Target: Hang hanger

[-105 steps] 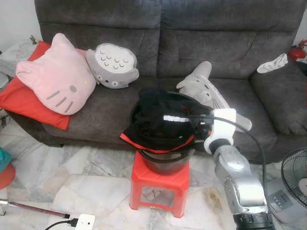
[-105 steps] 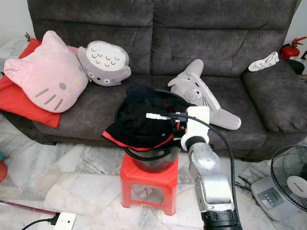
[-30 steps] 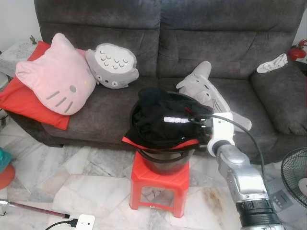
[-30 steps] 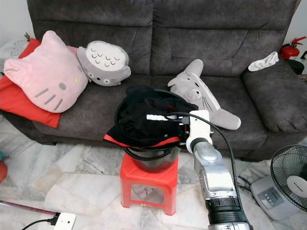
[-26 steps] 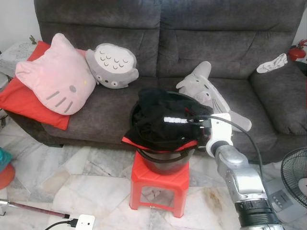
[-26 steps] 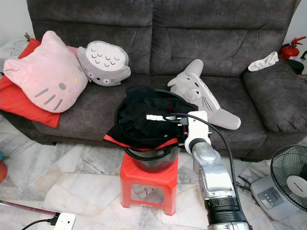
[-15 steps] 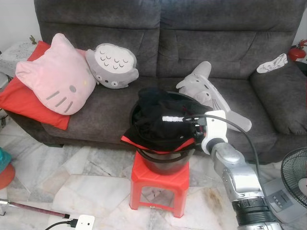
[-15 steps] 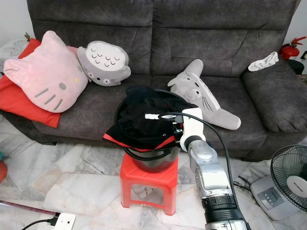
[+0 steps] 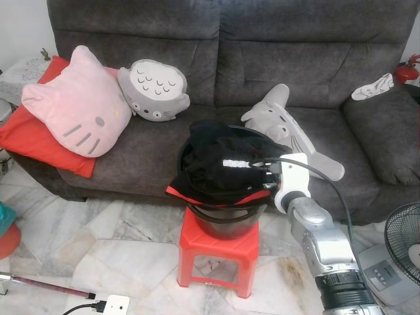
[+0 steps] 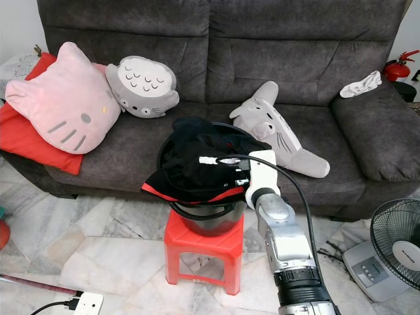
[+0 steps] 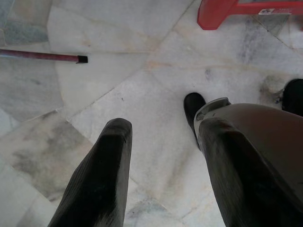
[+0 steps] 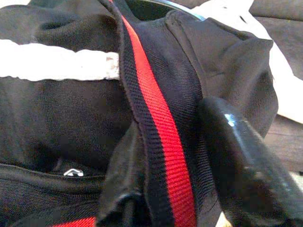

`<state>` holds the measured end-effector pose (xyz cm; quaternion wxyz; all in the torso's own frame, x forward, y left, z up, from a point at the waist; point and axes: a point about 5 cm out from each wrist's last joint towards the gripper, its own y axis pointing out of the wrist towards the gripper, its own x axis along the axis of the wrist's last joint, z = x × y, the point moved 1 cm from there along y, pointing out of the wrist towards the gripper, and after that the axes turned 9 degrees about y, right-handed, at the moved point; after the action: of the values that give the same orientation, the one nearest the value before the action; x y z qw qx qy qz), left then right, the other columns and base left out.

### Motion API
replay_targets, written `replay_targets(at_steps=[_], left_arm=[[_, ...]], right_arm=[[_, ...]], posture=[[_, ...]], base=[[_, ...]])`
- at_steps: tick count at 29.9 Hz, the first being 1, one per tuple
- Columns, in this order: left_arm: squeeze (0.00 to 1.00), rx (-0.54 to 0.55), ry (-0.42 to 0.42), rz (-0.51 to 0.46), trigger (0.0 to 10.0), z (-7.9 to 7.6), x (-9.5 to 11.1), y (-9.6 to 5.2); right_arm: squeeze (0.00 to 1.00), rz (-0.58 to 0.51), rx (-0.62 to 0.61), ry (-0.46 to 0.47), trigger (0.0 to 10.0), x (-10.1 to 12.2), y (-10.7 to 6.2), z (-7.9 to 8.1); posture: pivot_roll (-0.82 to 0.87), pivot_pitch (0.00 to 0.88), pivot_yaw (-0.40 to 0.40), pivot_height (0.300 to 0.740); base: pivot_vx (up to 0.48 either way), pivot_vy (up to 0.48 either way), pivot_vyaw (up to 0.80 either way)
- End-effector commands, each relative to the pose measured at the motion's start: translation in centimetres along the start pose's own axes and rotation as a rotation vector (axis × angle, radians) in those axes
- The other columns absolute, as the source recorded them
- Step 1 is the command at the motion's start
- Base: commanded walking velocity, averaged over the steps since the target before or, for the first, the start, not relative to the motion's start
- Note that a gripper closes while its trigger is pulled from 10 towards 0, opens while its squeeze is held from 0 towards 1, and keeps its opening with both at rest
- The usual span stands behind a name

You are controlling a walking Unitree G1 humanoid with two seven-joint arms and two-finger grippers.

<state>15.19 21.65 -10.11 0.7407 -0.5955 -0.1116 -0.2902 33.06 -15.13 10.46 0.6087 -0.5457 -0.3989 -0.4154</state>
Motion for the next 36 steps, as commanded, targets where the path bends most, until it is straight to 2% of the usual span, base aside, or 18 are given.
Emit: replay_targets(at_steps=[1,11,17,27,29,30,31,32,33,34,36], left_arm=[[0.00,-0.008,0.003,0.026,10.0,-0.1,-0.8,-0.2],[0.00,-0.011,0.006,0.027,10.0,-0.1,-0.7,-0.1],[0.00,-0.012,0.007,0.023,10.0,-0.2,-0.6,-0.1],[0.00,-0.011,0.006,0.018,10.0,-0.2,-0.5,-0.1],[0.00,-0.010,0.006,0.018,10.0,-0.2,-0.5,-0.1],[0.00,-0.010,0.006,0.018,10.0,-0.2,-0.5,-0.1],[0.00,-0.010,0.006,0.019,10.0,-0.2,-0.5,-0.1],[0.00,-0.010,0.006,0.019,10.0,-0.2,-0.5,-0.1],[0.00,-0.010,0.006,0.019,10.0,-0.2,-0.5,-0.1],[0.00,-0.011,0.006,0.020,10.0,-0.3,-0.6,-0.1],[0.00,-0.012,0.006,0.021,10.0,-0.3,-0.6,-0.1]], right_arm=[[0.00,0.025,-0.022,0.007,0.0,-0.4,0.0,-0.5],[0.00,0.041,-0.032,0.014,0.0,-0.8,0.0,-0.5],[0.00,0.011,-0.046,0.016,0.0,-0.2,0.0,-0.7],[0.00,-0.142,-0.005,0.031,0.0,1.9,-0.3,0.1],[0.00,-0.274,0.028,0.025,0.0,3.8,-0.9,0.6],[0.00,-0.274,0.028,0.025,0.0,3.8,-0.9,0.6],[0.00,-0.326,0.054,0.021,0.0,4.7,-1.1,1.1],[0.00,-0.353,0.071,0.014,1.8,5.1,-1.3,1.3],[0.00,-0.353,0.071,0.014,1.8,5.1,-1.3,1.3],[0.00,-0.409,0.117,0.016,10.0,6.1,-1.6,2.0],[0.00,-0.450,0.156,0.016,10.0,6.8,-1.9,2.5]], posture=[[-0.05,0.063,0.001,0.740],[-0.04,0.065,0.002,0.740],[-0.05,0.064,0.002,0.740],[-0.05,0.064,0.004,0.740],[-0.05,0.064,0.004,0.740],[-0.05,0.064,0.004,0.740],[-0.05,0.064,0.004,0.740],[-0.05,0.064,0.004,0.740],[-0.05,0.064,0.004,0.740],[-0.05,0.063,0.005,0.740],[-0.05,0.062,0.004,0.740]], base=[[0.000,0.000,0.00],[0.000,0.000,0.00],[0.000,0.000,0.00],[0.000,0.000,0.00],[0.000,0.000,0.00],[0.000,0.000,0.00],[0.000,0.000,0.00],[0.000,0.000,0.00],[0.000,0.000,0.00],[0.000,0.000,0.00],[0.000,0.000,0.00]])
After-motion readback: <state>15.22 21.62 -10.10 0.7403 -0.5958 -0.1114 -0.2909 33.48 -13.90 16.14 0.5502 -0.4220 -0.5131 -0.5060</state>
